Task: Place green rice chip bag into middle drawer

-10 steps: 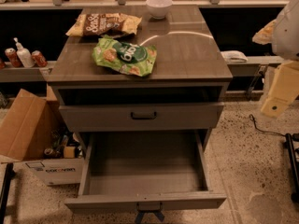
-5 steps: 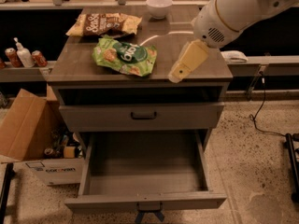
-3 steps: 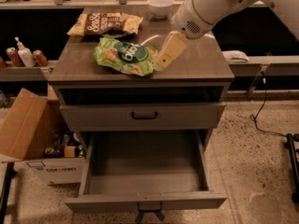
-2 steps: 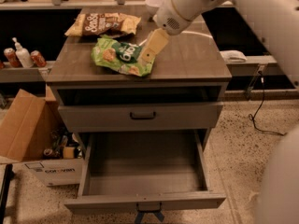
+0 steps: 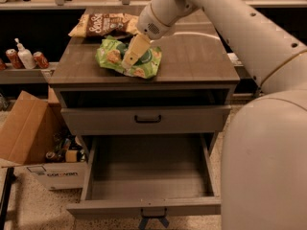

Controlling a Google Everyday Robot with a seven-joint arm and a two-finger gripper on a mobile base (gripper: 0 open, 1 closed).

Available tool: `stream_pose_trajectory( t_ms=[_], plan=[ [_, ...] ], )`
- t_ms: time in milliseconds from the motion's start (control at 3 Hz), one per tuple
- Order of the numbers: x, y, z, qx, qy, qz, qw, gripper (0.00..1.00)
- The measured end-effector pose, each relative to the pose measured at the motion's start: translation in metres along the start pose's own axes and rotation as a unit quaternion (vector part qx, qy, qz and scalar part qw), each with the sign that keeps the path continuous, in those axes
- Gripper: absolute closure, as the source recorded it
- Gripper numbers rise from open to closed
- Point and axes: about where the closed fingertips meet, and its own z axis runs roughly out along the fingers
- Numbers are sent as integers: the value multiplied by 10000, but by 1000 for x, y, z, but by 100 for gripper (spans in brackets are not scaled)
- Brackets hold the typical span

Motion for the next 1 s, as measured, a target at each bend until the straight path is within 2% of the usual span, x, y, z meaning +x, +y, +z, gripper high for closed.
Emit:
stream_pose_trajectory(
  t_ms=[333,667,1000],
  plan=[
    [-9,-2,28,-179,-39,27,9998,0],
    [-11,-1,48,-312,0,105,9995,5],
    [-11,2,62,-392,32,155,9991,21]
  ],
)
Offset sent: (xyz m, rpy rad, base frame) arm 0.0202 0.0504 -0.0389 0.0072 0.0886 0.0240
